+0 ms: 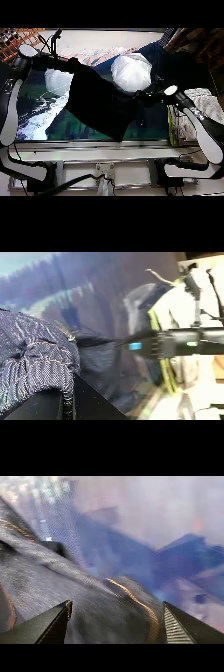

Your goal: Fold the clothes and pants, and hang the long-sleeved shirts on hangers.

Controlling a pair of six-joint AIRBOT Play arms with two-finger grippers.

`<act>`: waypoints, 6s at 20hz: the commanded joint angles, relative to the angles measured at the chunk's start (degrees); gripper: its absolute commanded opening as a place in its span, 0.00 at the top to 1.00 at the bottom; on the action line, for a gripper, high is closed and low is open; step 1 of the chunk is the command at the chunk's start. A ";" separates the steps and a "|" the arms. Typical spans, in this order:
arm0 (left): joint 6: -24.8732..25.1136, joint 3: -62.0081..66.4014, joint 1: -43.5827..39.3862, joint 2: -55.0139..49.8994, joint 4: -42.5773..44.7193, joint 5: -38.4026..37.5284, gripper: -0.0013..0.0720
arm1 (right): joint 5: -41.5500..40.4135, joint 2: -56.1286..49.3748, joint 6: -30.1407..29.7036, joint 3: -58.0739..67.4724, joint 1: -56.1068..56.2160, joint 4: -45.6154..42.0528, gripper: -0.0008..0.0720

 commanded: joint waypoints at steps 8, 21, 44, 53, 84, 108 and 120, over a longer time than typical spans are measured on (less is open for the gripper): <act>0.00 0.09 3.63 13.84 -7.23 -1.86 0.95 | 0.92 8.96 -6.12 13.31 6.88 -3.10 0.95; -0.66 0.11 19.69 45.22 -7.39 -2.58 0.94 | 7.54 47.06 -5.51 34.51 4.22 -22.67 0.95; -29.70 0.00 -1.84 -10.58 36.17 15.30 0.31 | -4.68 -12.98 -2.05 37.24 12.07 -18.05 0.20; -31.58 -0.17 6.91 1.29 36.41 6.47 0.04 | 6.29 -9.11 19.78 36.24 4.72 -40.06 0.34; 4.57 -49.42 -8.85 17.66 -5.25 18.82 0.94 | 8.96 16.70 10.71 5.81 0.63 -29.14 0.36; 3.43 -49.44 1.49 35.10 -4.50 12.50 0.94 | -7.06 7.56 -16.90 -4.17 0.83 -1.70 0.20; 3.45 -49.42 1.49 35.08 -8.68 12.31 0.94 | -15.82 0.20 -21.11 -3.26 4.39 -0.81 0.20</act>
